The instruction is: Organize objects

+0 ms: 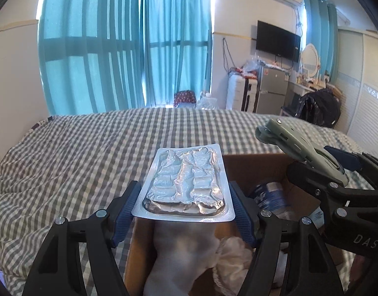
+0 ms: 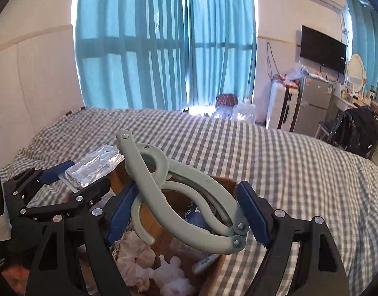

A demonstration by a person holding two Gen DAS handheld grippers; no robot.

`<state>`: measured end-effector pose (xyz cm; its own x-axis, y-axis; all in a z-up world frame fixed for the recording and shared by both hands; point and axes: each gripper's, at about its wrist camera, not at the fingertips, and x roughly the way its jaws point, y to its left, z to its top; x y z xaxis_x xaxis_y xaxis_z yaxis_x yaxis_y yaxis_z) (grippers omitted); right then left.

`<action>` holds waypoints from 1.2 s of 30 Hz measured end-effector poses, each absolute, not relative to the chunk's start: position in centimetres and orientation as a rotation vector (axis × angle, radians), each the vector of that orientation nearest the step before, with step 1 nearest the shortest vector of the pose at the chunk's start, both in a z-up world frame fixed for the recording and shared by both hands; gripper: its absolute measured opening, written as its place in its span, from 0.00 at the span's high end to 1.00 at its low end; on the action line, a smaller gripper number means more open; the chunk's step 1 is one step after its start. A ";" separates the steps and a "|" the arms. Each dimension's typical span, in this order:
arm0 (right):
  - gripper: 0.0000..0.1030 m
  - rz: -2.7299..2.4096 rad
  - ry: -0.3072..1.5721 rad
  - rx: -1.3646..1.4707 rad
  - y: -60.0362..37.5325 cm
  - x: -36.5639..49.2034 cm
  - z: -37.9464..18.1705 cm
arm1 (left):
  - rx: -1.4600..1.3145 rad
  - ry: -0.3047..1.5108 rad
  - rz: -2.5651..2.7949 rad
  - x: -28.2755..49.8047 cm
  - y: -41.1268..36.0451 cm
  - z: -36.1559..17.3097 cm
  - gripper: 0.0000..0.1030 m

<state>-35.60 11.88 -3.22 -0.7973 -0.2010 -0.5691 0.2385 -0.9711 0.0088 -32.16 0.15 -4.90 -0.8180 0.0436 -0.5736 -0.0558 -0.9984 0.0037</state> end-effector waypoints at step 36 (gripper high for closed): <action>0.08 -2.918 0.107 0.645 15.3 -17.5 7.8 | -0.681 -0.048 3.020 -18.1 -1.3 5.1 0.00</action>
<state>-17.48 15.28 7.76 -0.8962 -0.1315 -0.4237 0.1622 -0.9860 -0.0372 -18.09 -1.27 5.12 -0.9023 0.0507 -0.4281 -0.0372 -0.9985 -0.0398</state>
